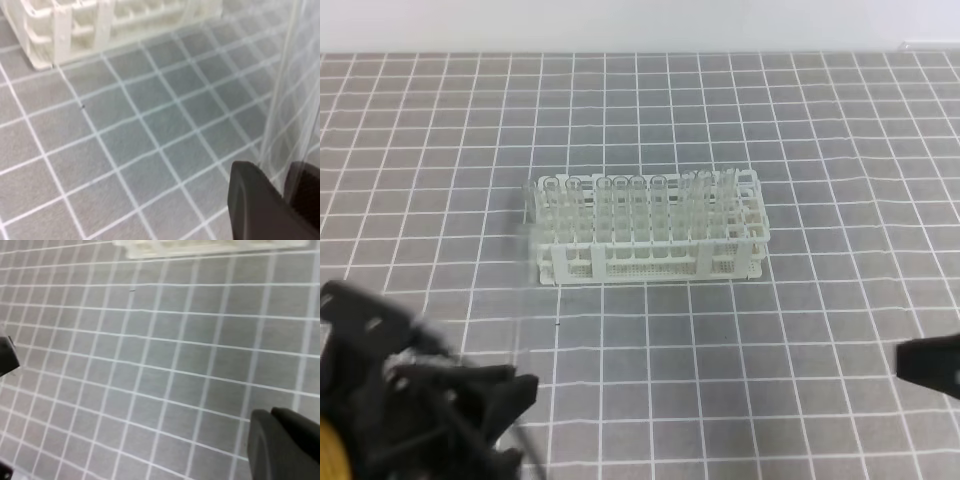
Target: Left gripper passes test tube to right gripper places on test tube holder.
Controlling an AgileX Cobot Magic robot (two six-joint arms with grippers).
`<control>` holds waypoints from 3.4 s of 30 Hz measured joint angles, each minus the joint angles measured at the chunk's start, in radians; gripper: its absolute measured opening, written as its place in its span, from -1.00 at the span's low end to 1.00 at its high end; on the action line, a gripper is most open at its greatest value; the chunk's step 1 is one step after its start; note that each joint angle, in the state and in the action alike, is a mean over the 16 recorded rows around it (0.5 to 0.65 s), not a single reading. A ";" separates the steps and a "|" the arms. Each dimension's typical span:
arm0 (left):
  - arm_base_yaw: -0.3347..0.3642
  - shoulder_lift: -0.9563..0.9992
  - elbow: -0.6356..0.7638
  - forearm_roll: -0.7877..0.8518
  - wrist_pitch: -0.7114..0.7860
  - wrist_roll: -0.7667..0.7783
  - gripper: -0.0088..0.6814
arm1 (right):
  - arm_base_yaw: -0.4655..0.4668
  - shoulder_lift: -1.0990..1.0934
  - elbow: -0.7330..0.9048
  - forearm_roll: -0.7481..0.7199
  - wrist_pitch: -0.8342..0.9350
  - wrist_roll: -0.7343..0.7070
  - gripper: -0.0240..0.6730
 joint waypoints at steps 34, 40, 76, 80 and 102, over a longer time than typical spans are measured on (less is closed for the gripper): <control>0.001 -0.023 0.241 0.021 -0.398 -0.096 -0.76 | 0.890 0.238 0.079 -0.354 -1.251 0.033 -0.97; 0.001 -0.014 0.210 0.043 -0.371 -0.093 -0.79 | 0.908 0.240 0.157 -0.349 -1.392 0.059 -0.94; 0.000 0.031 0.127 0.103 -0.353 -0.052 -0.83 | 0.909 0.526 -0.085 -0.436 -1.399 0.321 0.49; 0.000 0.031 0.127 0.117 -0.372 -0.052 -0.79 | 0.909 0.535 -0.088 -0.466 -1.427 0.349 0.49; 0.000 0.031 0.128 0.202 -0.447 -0.050 -0.76 | 0.909 0.596 -0.094 -0.539 -1.573 0.438 0.48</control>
